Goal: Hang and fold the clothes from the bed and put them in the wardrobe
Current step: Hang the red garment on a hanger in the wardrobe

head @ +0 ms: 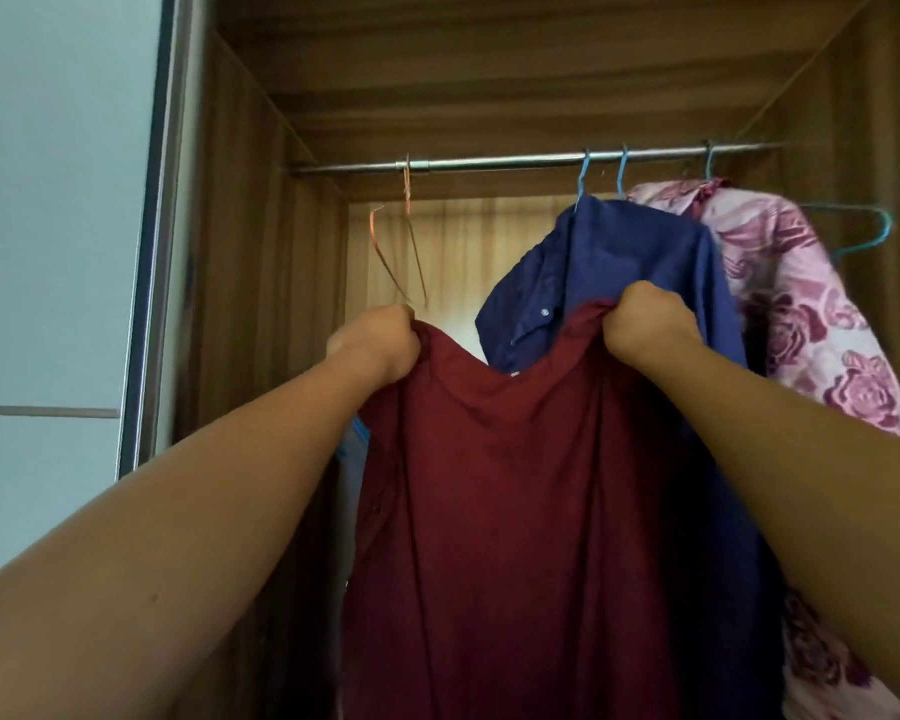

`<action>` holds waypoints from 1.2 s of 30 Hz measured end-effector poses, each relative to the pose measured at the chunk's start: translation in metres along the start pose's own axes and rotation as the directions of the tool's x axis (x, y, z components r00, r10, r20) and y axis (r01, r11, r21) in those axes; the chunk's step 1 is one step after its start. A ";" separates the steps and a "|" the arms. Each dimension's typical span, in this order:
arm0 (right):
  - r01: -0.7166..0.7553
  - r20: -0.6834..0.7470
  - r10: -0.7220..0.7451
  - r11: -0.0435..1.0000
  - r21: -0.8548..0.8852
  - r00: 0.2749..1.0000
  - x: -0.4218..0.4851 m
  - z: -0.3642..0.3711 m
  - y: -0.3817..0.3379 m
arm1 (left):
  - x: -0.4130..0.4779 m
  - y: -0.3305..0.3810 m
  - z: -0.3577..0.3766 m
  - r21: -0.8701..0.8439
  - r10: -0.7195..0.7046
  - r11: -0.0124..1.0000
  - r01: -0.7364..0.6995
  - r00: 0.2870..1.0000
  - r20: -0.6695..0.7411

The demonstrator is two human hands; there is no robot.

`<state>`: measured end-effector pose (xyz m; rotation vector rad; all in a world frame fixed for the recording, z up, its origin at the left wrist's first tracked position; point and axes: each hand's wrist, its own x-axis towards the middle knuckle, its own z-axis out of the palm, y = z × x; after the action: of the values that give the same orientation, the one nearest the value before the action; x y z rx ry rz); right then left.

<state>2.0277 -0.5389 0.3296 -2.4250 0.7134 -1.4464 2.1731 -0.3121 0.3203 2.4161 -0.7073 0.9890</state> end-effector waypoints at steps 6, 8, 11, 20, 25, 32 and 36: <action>-0.037 0.026 0.031 0.973 0.228 0.999 0.003 0.052 0.011 | -0.003 -0.020 0.039 -0.072 -0.077 0.994 0.081 0.995 0.058; -0.054 0.057 0.038 0.948 0.313 0.998 -0.011 0.078 0.022 | -0.014 -0.028 0.063 -0.113 -0.095 0.988 0.105 0.991 0.091; -0.081 0.163 0.014 0.908 0.411 0.986 -0.040 0.115 0.038 | -0.035 -0.037 0.099 -0.127 -0.103 0.985 0.120 0.985 0.137; -0.229 0.535 0.020 0.916 0.329 0.845 -0.163 0.241 0.101 | -0.143 -0.072 0.217 -0.085 -0.129 0.980 0.182 0.896 0.425; -0.298 0.769 0.042 0.934 0.196 0.638 -0.232 0.296 0.135 | -0.210 -0.104 0.276 0.058 -0.214 0.972 0.227 0.758 0.616; -0.223 0.963 -0.001 0.973 0.064 0.271 -0.266 0.300 0.143 | -0.259 -0.123 0.295 0.090 -0.192 0.977 0.192 0.618 0.762; -0.046 0.973 -0.113 0.991 0.125 0.200 -0.240 0.274 0.116 | -0.247 -0.123 0.266 0.082 -0.182 0.979 0.185 0.629 0.756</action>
<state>2.1382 -0.5288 -0.0364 -2.5386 0.1777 0.3325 2.2309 -0.2942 -0.0582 2.8010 -0.6785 -0.1897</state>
